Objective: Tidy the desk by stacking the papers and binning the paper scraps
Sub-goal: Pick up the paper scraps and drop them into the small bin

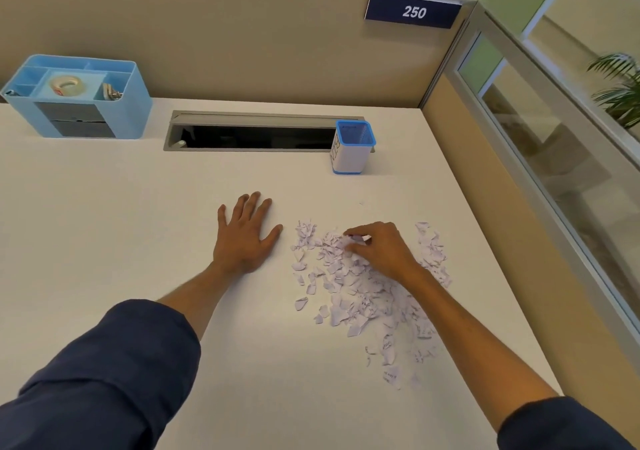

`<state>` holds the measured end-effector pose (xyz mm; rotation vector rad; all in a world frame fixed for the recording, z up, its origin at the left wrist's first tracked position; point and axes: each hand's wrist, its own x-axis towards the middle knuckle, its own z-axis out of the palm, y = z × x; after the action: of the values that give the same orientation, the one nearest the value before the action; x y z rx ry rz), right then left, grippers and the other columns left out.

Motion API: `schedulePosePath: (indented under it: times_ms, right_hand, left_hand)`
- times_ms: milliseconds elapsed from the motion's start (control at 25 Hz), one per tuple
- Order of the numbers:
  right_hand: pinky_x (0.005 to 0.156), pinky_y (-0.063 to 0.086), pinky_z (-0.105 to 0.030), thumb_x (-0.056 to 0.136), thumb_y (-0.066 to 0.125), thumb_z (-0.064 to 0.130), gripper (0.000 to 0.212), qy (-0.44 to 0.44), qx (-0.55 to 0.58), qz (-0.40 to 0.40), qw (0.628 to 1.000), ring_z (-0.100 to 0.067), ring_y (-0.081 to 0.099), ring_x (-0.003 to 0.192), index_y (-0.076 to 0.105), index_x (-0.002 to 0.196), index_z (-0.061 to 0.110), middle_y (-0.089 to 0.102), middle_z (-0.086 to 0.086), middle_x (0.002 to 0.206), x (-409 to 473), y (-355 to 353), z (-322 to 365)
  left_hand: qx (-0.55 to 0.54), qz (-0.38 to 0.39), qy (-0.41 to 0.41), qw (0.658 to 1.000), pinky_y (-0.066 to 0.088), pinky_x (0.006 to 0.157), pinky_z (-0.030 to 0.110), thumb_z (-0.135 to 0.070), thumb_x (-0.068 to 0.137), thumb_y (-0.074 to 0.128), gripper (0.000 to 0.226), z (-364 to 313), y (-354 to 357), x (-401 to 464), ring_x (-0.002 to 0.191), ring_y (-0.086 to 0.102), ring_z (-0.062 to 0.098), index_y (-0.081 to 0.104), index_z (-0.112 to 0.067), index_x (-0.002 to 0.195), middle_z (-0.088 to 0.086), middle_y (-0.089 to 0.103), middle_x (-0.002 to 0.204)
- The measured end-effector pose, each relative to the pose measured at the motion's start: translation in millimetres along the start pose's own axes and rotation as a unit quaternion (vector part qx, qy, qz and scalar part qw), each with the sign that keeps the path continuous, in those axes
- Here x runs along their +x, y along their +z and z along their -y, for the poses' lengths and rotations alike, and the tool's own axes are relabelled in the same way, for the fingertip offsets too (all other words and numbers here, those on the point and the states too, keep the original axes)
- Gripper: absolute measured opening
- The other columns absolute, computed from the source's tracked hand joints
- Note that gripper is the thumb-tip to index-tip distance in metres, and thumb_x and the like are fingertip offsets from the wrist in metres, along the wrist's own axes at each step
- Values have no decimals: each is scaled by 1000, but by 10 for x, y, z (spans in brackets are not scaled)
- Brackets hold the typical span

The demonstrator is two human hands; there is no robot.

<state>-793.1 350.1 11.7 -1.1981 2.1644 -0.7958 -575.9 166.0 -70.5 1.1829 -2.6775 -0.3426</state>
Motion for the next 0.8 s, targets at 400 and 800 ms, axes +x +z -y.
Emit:
schedulePosePath:
  times_ms: [400,800]
  right_hand:
    - [75,54,-22,72,84,19,25,50,175,-54,982,-9,70,86,75,94,15,75,3,91,46,-189,-240]
    - [60,55,-21,76,78,7,26,46,354,-97,929,-11,72,72,70,100,11,75,-3,88,663,-717,144]
  left_hand:
    - [-3,0,-7,1000,1,120,52,-65,93,20,69,-8,4,-5,151,9,18,24,-30,153,-4,17,163]
    - [-7,-2,-13,1000,-1,121,49,-66,93,19,69,-18,-3,-12,151,7,16,23,-32,153,-6,14,164]
